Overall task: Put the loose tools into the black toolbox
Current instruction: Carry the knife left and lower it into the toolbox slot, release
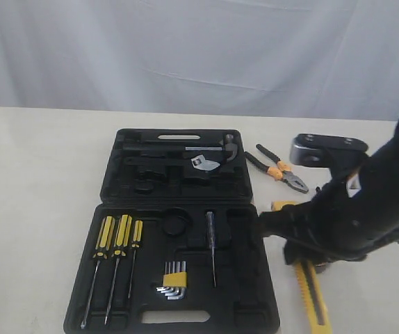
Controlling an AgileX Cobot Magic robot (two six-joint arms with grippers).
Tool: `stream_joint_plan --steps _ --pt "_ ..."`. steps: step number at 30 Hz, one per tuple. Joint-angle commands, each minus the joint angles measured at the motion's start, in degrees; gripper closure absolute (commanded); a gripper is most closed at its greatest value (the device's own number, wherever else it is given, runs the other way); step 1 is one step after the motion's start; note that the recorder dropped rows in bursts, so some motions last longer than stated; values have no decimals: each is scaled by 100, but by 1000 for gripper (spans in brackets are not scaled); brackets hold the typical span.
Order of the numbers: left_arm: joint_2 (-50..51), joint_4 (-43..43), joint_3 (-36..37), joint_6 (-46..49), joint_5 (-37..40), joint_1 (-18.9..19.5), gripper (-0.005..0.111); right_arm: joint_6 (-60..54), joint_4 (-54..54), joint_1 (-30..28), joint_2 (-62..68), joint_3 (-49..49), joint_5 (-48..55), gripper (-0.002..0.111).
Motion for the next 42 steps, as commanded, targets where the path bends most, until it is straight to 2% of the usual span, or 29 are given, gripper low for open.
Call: stream_joint_plan --steps 1,5,9,14,34,38,42 --pt "-16 -14 12 -8 2 -12 107 417 -18 442 546 -383 -587 108" --pt "-16 -14 12 -8 2 -12 107 513 -124 592 1273 -985 -765 108" --pt "-16 -14 12 -8 2 -12 107 1143 -781 606 1915 -1431 -696 108" --pt "-16 -14 12 -8 2 -12 107 1459 -1253 606 2419 -1473 -911 108" --pt "-16 -14 12 -8 2 -12 107 1522 -1416 606 2841 -1473 -1299 106" --pt "-16 -14 12 -8 2 -12 107 1453 -1466 606 2841 -1473 -1230 90" --pt "-16 -14 12 -8 2 -12 107 1465 -1534 606 2841 -1473 -1181 64"
